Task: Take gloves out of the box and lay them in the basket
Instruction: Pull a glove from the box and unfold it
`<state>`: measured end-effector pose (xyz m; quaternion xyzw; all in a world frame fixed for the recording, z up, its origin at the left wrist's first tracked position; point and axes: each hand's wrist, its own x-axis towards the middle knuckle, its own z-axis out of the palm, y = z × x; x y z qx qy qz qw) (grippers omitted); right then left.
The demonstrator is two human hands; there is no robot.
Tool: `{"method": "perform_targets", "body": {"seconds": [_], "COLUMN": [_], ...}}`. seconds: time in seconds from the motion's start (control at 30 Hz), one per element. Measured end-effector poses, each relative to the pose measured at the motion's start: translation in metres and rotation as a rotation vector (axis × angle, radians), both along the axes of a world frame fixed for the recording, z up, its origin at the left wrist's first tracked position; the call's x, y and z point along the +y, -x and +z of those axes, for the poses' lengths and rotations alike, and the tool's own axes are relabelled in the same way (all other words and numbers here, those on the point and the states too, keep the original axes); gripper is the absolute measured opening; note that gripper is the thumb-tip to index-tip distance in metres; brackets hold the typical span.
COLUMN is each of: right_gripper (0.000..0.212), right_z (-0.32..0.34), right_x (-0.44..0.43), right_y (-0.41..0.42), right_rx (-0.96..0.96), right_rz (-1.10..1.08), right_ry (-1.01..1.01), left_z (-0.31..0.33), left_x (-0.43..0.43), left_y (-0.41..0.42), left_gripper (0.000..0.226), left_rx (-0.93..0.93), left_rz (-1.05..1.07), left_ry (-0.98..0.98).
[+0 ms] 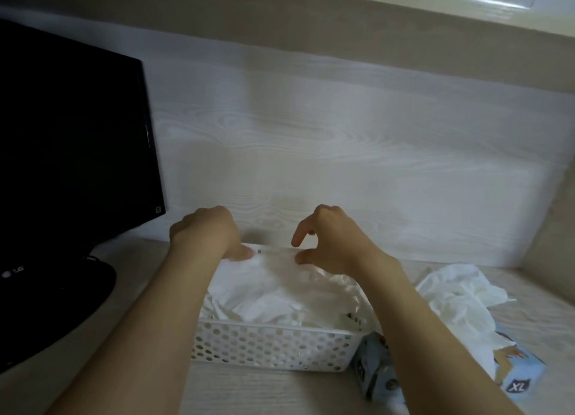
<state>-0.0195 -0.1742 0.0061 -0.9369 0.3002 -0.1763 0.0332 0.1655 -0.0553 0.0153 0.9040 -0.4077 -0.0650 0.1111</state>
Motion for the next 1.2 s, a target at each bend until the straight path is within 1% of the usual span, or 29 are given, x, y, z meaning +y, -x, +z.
{"method": "perform_targets", "body": {"seconds": [0.03, 0.07, 0.1, 0.13, 0.2, 0.23, 0.27, 0.3, 0.4, 0.53, 0.6, 0.67, 0.73, 0.77, 0.8, 0.83, 0.87, 0.9, 0.97, 1.03, 1.13, 1.2], "right_gripper": [0.02, 0.019, 0.023, 0.03, 0.04, 0.041, 0.041, 0.039, 0.033, 0.032, 0.029, 0.024, 0.023, 0.016, 0.005, 0.01, 0.012, 0.012, 0.021, 0.02, 0.016, 0.015], "right_z": [0.003, 0.007, 0.01, 0.012, 0.011, 0.009, 0.007, 0.006, 0.008, 0.012, 0.012, 0.01, 0.008, 0.008, 0.011, 0.015, 0.02, 0.024, 0.03, 0.03, 0.021, 0.014], "right_x": [0.003, 0.006, 0.01, 0.014, 0.019, 0.021, 0.022, 0.022, 0.018, 0.02, 0.02, 0.019, 0.021, 0.021, 0.023, 0.024, 0.024, 0.024, 0.025, 0.026, 0.025, 0.024], "right_y": [0.001, 0.002, 0.003, 0.004, 0.002, 0.0, -0.001, -0.001, 0.003, 0.005, 0.003, 0.002, 0.002, 0.002, 0.003, 0.003, 0.004, 0.005, 0.013, 0.024, 0.046, 0.062], "right_rx": [-0.013, -0.012, 0.029, 0.119, 0.364, 0.447, 0.485, 0.486, 0.412, 0.285, 0.249, 0.335, 0.498, 0.533, 0.537, 0.501, 0.458, 0.409, 0.293, 0.14, -0.142, -0.324], "right_rz": [0.049, 0.082, 0.085, 0.063, 0.006, 0.001, 0.012, 0.025, 0.013, 0.021, 0.001, -0.052, -0.081, -0.092, -0.091, -0.091, -0.086, -0.082, -0.096, -0.134, -0.261, -0.344], "right_ry": [-0.017, -0.08, -0.16, -0.221, -0.233, -0.235, -0.242, -0.249, -0.26, -0.213, -0.154, -0.116, -0.128, -0.139, -0.134, -0.132, -0.123, -0.121, -0.096, -0.056, 0.071, 0.1], "left_z": [0.002, 0.003, 0.004, 0.006, 0.005, 0.004, 0.003, 0.0, -0.008, -0.009, -0.008, -0.006, -0.005, -0.005, -0.003, -0.002, 0.0, 0.001, 0.003, 0.004, 0.011, 0.014], "left_x": [0.0, -0.002, -0.005, -0.009, -0.017, -0.018, -0.019, -0.019, -0.021, -0.02, -0.019, -0.018, -0.018, -0.019, -0.021, -0.023, -0.023, -0.025, -0.027, -0.027, -0.021, -0.018], "left_y": [0.005, 0.01, 0.014, 0.017, 0.024, 0.027, 0.032, 0.035, 0.036, 0.032, 0.033, 0.035, 0.038, 0.041, 0.044, 0.047, 0.051, 0.054, 0.062, 0.072, 0.094, 0.111], "left_gripper": [0.064, 0.066, 0.07, 0.072, 0.065, 0.058, 0.053, 0.052, 0.053, 0.046, 0.044, 0.04, 0.03, 0.021, 0.012, 0.012, 0.017, 0.02, 0.021, 0.015, 0.025, 0.027], "left_rx": [-0.015, -0.045, -0.073, -0.081, -0.043, -0.014, 0.008, 0.028, 0.063, 0.048, 0.04, 0.047, 0.017, -0.033, -0.099, -0.148, -0.17, -0.179, -0.177, -0.155, -0.079, -0.017], "left_rz": [-0.01, -0.034, -0.07, -0.121, -0.238, -0.285, -0.318, -0.332, -0.321, -0.303, -0.308, -0.305, -0.316, -0.332, -0.348, -0.366, -0.384, -0.402, -0.434, -0.471, -0.591, -0.7], "left_ry": [0.005, -0.013, -0.036, -0.057, -0.11, -0.146, -0.198, -0.262, -0.437, -0.501, -0.512, -0.511, -0.475, -0.436, -0.384, -0.323, -0.265, -0.222, -0.156, -0.093, 0.013, 0.089]}}
